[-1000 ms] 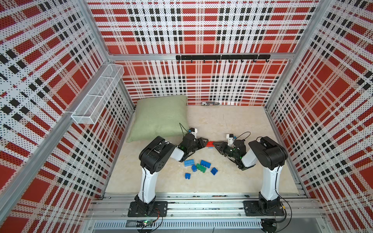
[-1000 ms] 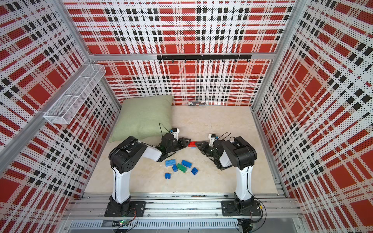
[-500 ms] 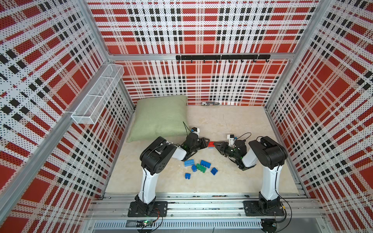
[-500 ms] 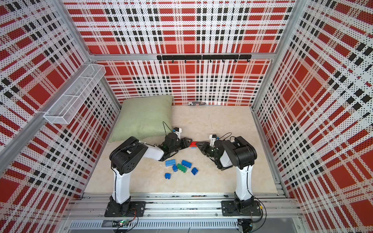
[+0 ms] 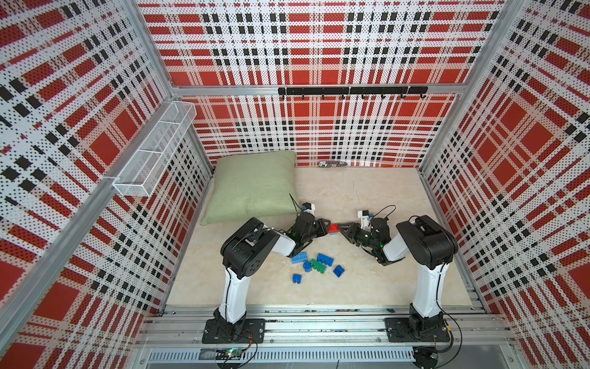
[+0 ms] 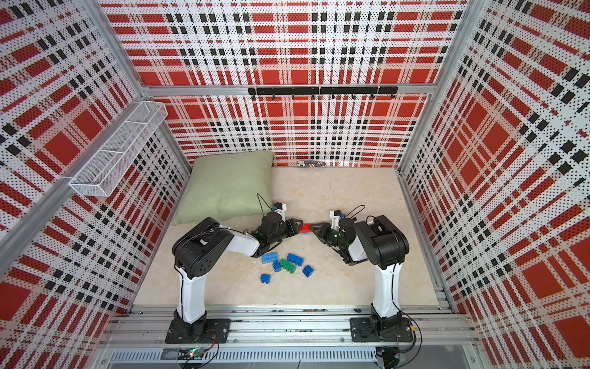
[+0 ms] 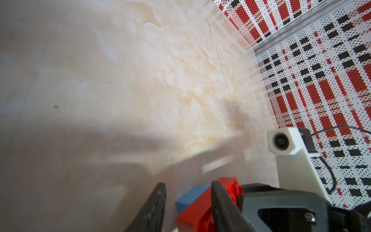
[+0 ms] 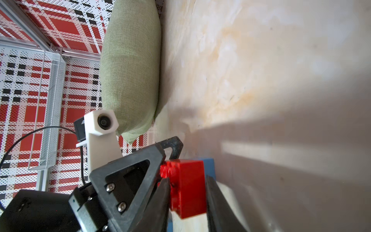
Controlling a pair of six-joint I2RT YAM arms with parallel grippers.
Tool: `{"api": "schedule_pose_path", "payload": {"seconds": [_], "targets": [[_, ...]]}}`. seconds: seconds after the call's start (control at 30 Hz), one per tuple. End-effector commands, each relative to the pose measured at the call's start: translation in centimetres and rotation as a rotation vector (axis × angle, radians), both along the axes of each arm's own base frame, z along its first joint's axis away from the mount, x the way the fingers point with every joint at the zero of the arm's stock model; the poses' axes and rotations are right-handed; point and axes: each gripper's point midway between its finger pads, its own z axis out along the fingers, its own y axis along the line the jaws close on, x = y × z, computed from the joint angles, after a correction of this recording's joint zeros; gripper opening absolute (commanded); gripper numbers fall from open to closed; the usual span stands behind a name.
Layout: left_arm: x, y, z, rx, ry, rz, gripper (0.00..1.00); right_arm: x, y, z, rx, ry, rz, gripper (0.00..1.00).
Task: Assemble a heart with lego
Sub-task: Assemble the lego brick with the lego brick.
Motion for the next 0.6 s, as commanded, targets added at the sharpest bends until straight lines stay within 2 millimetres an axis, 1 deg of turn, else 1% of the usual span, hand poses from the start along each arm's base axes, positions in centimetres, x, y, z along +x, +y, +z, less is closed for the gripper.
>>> {"api": "schedule_pose_path", "payload": {"seconds": [0.0,0.07,0.13,0.17,0.23,0.33,0.4,0.5,0.57], "targets": [[-4.0,1.7,-6.9,0.147,0.176,-0.026,0.42,-2.1,-1.9,-6.3,-0.157,0.228,-0.053,0.31],[-4.1,2.0,-7.1,0.157,0.168,-0.010,0.42,-2.4,-2.4,-7.1,-0.189,0.261,-0.066,0.31],[-4.0,2.0,-7.5,0.167,0.169,-0.013,0.42,-2.7,-2.5,-7.5,-0.200,0.268,-0.064,0.31],[-3.8,2.1,-7.6,0.171,0.172,-0.013,0.42,-2.7,-2.4,-7.4,-0.196,0.264,-0.059,0.31],[-3.2,2.3,-7.1,0.168,0.160,0.002,0.42,-2.7,-2.2,-6.7,-0.175,0.242,-0.058,0.31],[-1.8,2.4,-5.3,0.204,0.104,0.013,0.43,-2.8,-1.7,-5.0,-0.144,0.195,-0.068,0.35],[-0.8,1.9,-3.9,0.222,0.063,0.006,0.44,-2.4,-1.4,-3.8,-0.114,0.169,-0.072,0.38],[0.6,1.3,-1.8,0.204,0.010,0.011,0.45,-1.9,-1.4,-2.1,-0.067,0.144,-0.105,0.40],[1.6,1.0,0.0,0.188,-0.026,0.015,0.46,-1.6,-1.5,-1.4,-0.063,0.131,-0.115,0.41]]}}
